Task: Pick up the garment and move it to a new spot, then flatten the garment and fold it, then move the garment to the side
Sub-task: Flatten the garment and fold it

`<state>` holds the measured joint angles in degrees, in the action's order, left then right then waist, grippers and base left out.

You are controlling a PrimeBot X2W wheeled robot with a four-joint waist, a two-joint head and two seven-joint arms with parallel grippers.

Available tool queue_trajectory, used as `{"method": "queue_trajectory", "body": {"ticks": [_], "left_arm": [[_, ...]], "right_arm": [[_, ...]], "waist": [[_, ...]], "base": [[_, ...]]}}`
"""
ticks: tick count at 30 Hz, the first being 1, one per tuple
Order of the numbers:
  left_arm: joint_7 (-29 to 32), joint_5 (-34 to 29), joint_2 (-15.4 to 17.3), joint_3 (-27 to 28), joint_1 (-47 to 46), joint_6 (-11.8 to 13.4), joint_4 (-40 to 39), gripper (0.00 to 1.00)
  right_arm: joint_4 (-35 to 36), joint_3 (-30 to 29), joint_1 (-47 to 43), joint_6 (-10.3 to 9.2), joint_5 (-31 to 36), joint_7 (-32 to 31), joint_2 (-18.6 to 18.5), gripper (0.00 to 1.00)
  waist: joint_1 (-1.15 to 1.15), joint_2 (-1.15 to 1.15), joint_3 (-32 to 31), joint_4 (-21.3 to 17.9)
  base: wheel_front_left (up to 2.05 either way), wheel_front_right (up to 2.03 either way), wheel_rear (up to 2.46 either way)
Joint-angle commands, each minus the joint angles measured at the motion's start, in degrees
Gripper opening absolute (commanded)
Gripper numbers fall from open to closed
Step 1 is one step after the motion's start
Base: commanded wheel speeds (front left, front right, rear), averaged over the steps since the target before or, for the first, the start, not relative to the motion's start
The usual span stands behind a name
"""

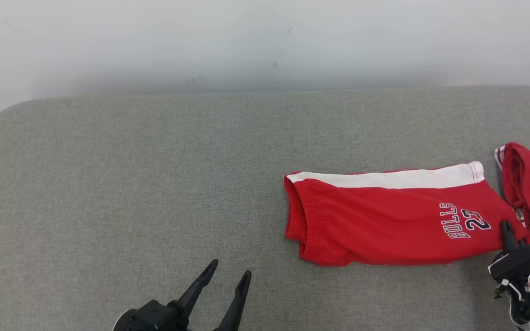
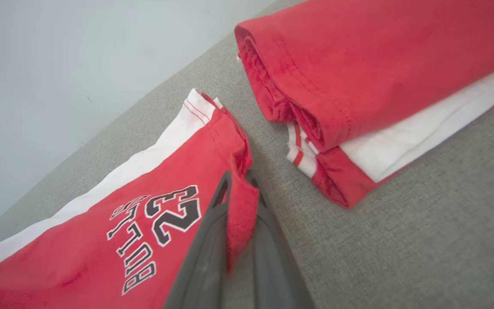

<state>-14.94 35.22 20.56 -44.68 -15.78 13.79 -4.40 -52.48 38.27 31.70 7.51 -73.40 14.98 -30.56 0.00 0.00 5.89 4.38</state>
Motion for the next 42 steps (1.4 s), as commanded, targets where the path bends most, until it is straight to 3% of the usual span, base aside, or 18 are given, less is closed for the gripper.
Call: {"method": "queue_trajectory", "body": {"ticks": [1,10,19,36,42], "left_arm": [[0.0,0.0,0.3,0.0,0.9,0.2,-0.1,1.00],[0.0,0.9,-0.1,-0.4,2.0,0.2,0.1,1.00],[-0.1,1.5,-0.6,-0.1,2.9,0.2,0.4,1.00],[-0.3,1.1,-1.7,0.8,3.7,-0.9,1.3,1.00],[-0.3,1.0,-1.8,1.4,4.2,-0.9,1.3,1.00]], "right_arm": [[0.2,-0.5,-1.0,-0.04,0.8,0.2,0.5,0.00],[4.0,-4.1,-1.2,-0.04,6.1,0.2,2.2,0.00],[8.2,-1.9,2.2,-0.03,10.3,0.2,3.5,0.00],[14.5,11.0,7.7,-0.03,13.5,-0.8,9.1,0.00],[16.6,16.2,6.9,-0.03,14.7,-1.6,9.0,0.00]], "waist": [[0.00,0.00,-0.7,-0.5],[0.00,0.00,-2.8,0.1],[0.00,0.00,-4.2,1.5],[0.00,0.00,-4.2,4.9],[0.00,0.00,-3.8,5.3]], "base": [[0.00,0.00,0.00],[0.00,0.00,0.00],[0.00,0.00,0.00],[0.00,0.00,0.00],[0.00,0.00,0.00]]}}
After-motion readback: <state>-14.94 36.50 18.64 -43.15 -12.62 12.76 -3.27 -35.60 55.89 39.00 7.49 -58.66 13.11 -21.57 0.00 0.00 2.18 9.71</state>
